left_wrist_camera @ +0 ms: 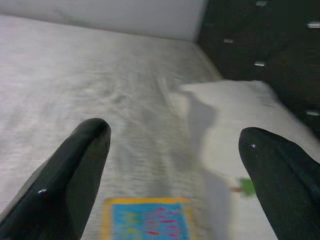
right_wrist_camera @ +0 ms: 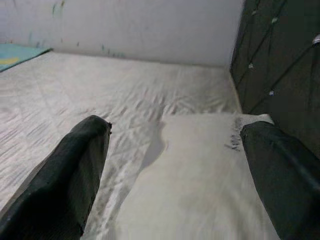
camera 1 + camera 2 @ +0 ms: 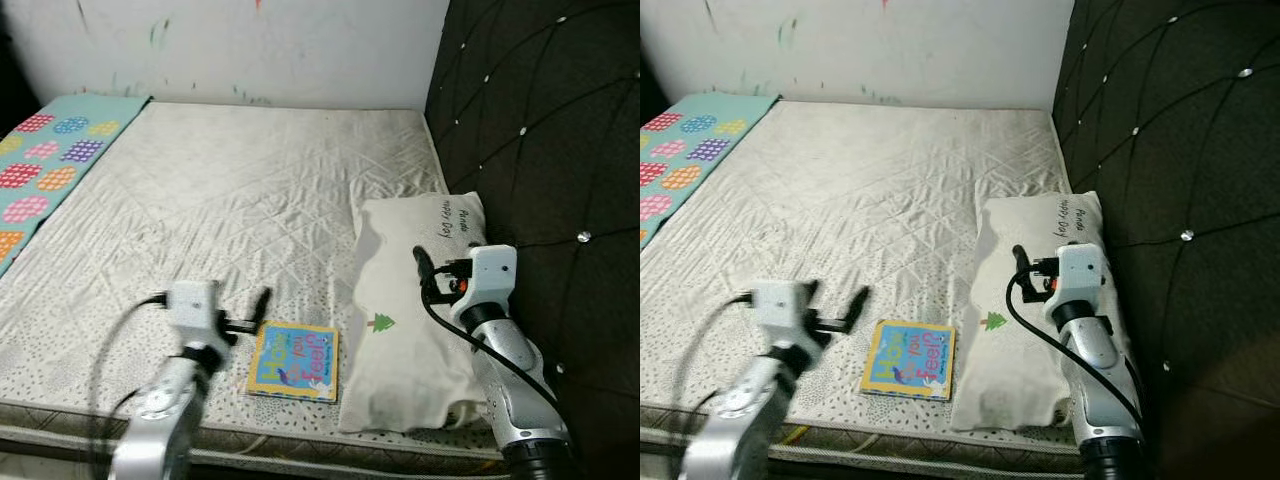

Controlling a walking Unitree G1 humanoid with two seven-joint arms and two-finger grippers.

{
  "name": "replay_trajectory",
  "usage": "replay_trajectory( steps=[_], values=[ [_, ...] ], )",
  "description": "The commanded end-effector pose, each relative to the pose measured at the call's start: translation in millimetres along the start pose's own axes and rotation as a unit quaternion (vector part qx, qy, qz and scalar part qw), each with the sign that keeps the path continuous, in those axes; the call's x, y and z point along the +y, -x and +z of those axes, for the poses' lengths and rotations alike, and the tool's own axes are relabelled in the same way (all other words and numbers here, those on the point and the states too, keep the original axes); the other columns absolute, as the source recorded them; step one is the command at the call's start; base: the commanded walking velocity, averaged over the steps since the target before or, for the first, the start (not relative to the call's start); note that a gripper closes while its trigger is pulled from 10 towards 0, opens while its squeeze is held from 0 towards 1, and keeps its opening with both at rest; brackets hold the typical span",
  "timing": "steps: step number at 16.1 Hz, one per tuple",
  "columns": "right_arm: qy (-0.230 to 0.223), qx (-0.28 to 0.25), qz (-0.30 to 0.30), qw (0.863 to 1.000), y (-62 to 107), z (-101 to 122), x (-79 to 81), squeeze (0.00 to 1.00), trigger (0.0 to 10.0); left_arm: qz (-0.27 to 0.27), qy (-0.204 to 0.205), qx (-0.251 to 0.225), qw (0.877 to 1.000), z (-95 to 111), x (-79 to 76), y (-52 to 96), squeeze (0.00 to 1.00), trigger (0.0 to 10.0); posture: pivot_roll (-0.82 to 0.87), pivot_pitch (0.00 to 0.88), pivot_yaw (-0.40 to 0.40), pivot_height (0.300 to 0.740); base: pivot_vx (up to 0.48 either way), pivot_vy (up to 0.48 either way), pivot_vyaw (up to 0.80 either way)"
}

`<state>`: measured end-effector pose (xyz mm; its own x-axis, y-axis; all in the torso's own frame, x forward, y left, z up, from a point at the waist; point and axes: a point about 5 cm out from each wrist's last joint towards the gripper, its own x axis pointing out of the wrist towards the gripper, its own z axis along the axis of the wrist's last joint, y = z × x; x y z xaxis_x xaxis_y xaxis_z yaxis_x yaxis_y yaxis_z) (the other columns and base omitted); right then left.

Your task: Clean up the room

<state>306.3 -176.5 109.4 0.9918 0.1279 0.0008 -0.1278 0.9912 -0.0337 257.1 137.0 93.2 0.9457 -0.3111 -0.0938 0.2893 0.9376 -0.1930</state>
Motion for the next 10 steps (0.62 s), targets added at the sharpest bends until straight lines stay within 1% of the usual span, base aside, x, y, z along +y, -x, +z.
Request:
replay_trajectory(
  steps=[1,2,3,4,5,6,7,8,10],
  values=[
    [0.010,-0.011,0.036,0.999,-0.2,12.3,7.8,0.00,10.0,0.019,0.003,-0.003,1.000,2.4,3.1,-2.1,0.00,10.0,-0.10,0.000,0.053,0.740,0.000,0.000,0.00],
    [0.015,-0.011,0.055,0.998,0.4,15.3,10.3,0.00,10.0,0.055,0.005,-0.010,0.998,5.2,11.6,-3.1,0.00,10.0,-0.10,0.000,0.057,0.740,0.000,0.000,0.00],
    [0.011,-0.007,0.058,0.998,0.0,16.8,10.0,0.00,10.0,0.075,0.006,-0.015,0.997,8.2,18.4,-3.6,0.00,10.0,-0.10,0.000,0.056,0.740,0.000,0.000,0.00],
    [-0.003,0.006,0.050,0.999,1.8,15.5,9.8,0.00,10.0,0.116,0.009,-0.027,0.993,12.5,32.2,-3.9,0.00,10.0,-0.09,0.000,0.051,0.740,0.000,0.000,0.00],
    [0.000,0.006,0.054,0.999,4.5,14.4,12.4,0.00,10.0,0.124,0.010,-0.027,0.992,12.3,35.3,-3.6,0.00,10.0,-0.09,0.000,0.051,0.740,0.000,0.000,0.00],
    [0.006,-0.003,0.066,0.998,8.5,13.6,19.3,0.00,10.0,0.130,0.007,-0.031,0.991,12.8,38.6,-3.6,0.00,10.0,-0.09,0.000,0.045,0.740,0.000,0.000,0.00],
    [0.003,-0.012,0.059,0.998,12.1,12.4,24.4,0.00,10.0,0.136,0.010,-0.034,0.990,12.9,39.3,-4.1,0.00,10.0,-0.08,0.000,0.038,0.740,0.000,0.000,0.00],
    [-0.019,-0.015,0.039,0.999,9.8,14.1,31.0,0.00,10.0,0.130,0.013,-0.042,0.990,16.5,35.7,-7.6,0.00,10.0,-0.06,0.000,0.028,0.740,0.000,0.000,0.00],
    [-0.031,-0.026,0.032,0.999,7.3,16.2,40.5,0.00,10.0,0.132,0.019,-0.049,0.990,19.3,34.5,-9.1,0.00,10.0,-0.06,0.000,0.036,0.740,0.000,0.000,-0.80]
  ],
)
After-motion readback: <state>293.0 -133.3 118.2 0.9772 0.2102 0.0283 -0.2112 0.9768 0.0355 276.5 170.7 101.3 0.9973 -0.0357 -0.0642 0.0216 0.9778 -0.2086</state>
